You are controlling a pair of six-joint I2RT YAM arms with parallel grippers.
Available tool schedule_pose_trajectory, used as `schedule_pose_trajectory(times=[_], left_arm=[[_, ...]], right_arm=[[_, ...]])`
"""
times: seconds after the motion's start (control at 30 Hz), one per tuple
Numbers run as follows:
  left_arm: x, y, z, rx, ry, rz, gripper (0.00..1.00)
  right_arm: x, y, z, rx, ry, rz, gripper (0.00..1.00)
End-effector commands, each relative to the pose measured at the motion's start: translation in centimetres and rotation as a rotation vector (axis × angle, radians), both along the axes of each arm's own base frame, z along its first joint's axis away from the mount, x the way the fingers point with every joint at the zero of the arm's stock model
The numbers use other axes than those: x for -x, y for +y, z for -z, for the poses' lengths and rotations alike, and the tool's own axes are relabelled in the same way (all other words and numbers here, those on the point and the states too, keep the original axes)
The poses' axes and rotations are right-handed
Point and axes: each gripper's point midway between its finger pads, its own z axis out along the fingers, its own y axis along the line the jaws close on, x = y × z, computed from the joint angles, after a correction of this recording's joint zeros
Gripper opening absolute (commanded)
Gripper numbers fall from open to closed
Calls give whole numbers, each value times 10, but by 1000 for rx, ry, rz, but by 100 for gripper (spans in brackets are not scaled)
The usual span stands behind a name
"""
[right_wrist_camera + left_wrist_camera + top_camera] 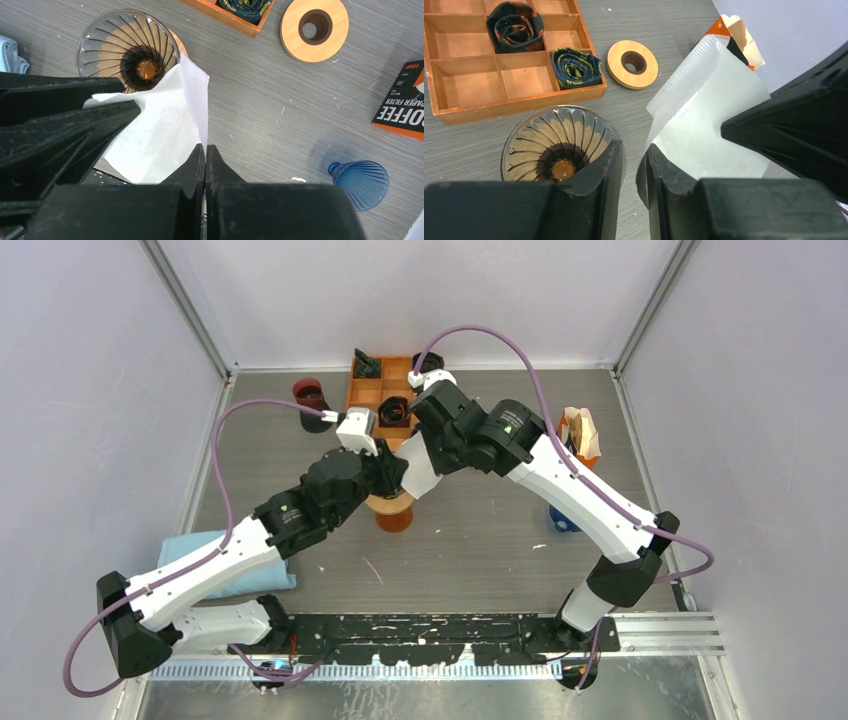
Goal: Place the coffee filter in the dripper
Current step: Open the coffee filter.
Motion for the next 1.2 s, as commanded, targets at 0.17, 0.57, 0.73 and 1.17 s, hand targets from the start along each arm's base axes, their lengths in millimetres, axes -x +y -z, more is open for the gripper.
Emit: schedule_pose_trajectory(times=[0.17, 0.57, 0.73, 1.17], left_arm=[[-1, 7, -32, 63, -43, -3, 24], [-3, 17, -28, 50, -14, -8, 21], [-2, 22, -27, 42, 4, -2, 14], [3, 36, -31, 24, 41, 3, 6]], right_arm=[[3, -5, -26, -69, -61, -37, 1], [3, -7, -21, -109, -25, -81, 1], [2, -4, -16, -154, 11, -110, 1], [-9, 16, -14, -227, 60, -175, 1]])
